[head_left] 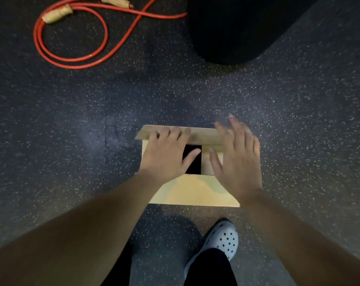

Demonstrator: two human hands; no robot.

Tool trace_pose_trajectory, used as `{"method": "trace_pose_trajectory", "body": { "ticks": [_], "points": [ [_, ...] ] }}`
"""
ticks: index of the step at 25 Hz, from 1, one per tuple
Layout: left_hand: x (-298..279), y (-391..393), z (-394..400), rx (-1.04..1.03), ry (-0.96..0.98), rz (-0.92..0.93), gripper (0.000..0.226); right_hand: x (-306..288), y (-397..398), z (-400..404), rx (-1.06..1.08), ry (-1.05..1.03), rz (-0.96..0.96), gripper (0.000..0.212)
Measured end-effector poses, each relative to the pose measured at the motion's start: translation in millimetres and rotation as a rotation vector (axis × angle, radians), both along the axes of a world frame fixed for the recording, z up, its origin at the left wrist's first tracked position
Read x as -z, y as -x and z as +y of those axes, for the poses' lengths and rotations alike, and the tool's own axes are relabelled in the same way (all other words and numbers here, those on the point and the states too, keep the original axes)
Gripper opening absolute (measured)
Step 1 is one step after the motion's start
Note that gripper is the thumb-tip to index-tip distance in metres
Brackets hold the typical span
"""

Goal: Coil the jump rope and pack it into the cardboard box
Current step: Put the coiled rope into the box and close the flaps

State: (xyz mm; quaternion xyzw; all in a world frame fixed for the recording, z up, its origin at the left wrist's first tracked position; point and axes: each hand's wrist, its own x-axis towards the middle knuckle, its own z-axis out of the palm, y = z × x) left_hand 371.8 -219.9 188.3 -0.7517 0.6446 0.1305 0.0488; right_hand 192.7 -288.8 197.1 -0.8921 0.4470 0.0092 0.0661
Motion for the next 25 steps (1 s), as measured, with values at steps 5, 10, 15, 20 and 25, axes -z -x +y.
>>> {"method": "trace_pose_trajectory", "body": {
  "ticks": [5,10,15,20,25],
  "points": [
    [38,30,41,-0.081,-0.099,0.067,0.064,41,11,27,-0.042,-0.238,0.215,0.065],
    [107,35,47,-0.211,-0.053,-0.005,0.065,116,15,44,0.004,-0.216,0.140,0.062],
    [135,32,51,-0.214,-0.012,-0.032,0.067,141,18,47,-0.001,-0.180,0.092,0.064],
    [120,27,52,-0.160,-0.034,0.022,0.068,129,22,47,-0.048,-0.208,0.105,0.065],
    [93,22,49,-0.109,-0.141,0.040,0.065,105,15,47,-0.009,-0.274,0.144,0.066]
  ]
}}
